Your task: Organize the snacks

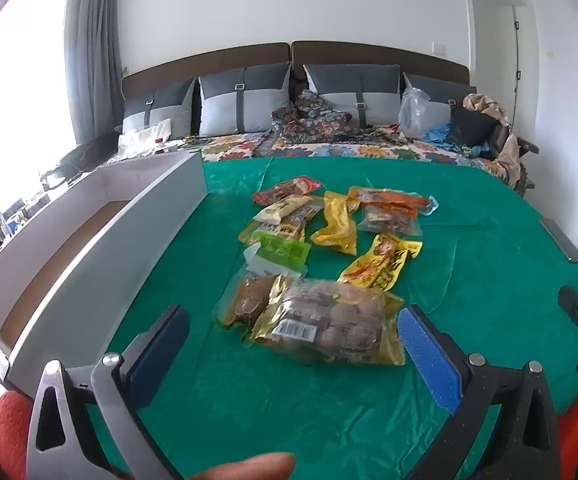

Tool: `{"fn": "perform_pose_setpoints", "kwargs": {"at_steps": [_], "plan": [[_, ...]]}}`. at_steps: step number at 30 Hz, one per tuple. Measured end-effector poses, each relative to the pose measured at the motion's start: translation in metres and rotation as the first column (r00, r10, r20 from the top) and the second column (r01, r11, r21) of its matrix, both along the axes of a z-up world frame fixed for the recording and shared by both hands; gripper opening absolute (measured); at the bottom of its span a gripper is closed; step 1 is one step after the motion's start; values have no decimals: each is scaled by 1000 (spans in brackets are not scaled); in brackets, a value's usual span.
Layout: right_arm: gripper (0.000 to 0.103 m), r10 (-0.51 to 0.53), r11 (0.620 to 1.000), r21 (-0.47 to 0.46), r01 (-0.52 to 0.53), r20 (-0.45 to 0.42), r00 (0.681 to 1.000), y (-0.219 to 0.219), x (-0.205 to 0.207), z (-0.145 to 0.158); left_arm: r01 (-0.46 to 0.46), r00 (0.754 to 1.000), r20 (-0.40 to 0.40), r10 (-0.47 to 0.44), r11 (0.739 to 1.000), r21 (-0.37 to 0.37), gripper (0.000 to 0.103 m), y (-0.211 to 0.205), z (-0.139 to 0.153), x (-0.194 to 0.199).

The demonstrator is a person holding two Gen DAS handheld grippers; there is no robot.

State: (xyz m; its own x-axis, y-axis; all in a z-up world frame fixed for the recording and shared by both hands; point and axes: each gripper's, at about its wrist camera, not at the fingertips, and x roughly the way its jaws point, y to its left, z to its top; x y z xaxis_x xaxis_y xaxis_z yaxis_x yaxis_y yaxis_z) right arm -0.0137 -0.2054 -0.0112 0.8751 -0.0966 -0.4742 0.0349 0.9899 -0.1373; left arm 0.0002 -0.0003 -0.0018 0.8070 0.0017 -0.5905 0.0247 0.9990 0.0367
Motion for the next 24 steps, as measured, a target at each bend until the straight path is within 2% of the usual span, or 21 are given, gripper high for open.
{"fn": "perform_pose_setpoints", "kwargs": {"at_steps": [8, 12, 24], "plan": [[90, 7, 1000, -3, -7, -18, 1000, 4, 5, -6, -64, 998, -13, 64, 998, -8, 103, 25, -14, -1], [90, 17, 999, -34, -17, -9, 1000, 6, 0, -4, -76, 997, -13, 77, 997, 17, 103, 21, -16, -3], [90, 23, 999, -28, -24, -19, 1000, 5, 10, -13, -79, 996, -31, 80, 996, 49, 103, 17, -25, -1]]}}
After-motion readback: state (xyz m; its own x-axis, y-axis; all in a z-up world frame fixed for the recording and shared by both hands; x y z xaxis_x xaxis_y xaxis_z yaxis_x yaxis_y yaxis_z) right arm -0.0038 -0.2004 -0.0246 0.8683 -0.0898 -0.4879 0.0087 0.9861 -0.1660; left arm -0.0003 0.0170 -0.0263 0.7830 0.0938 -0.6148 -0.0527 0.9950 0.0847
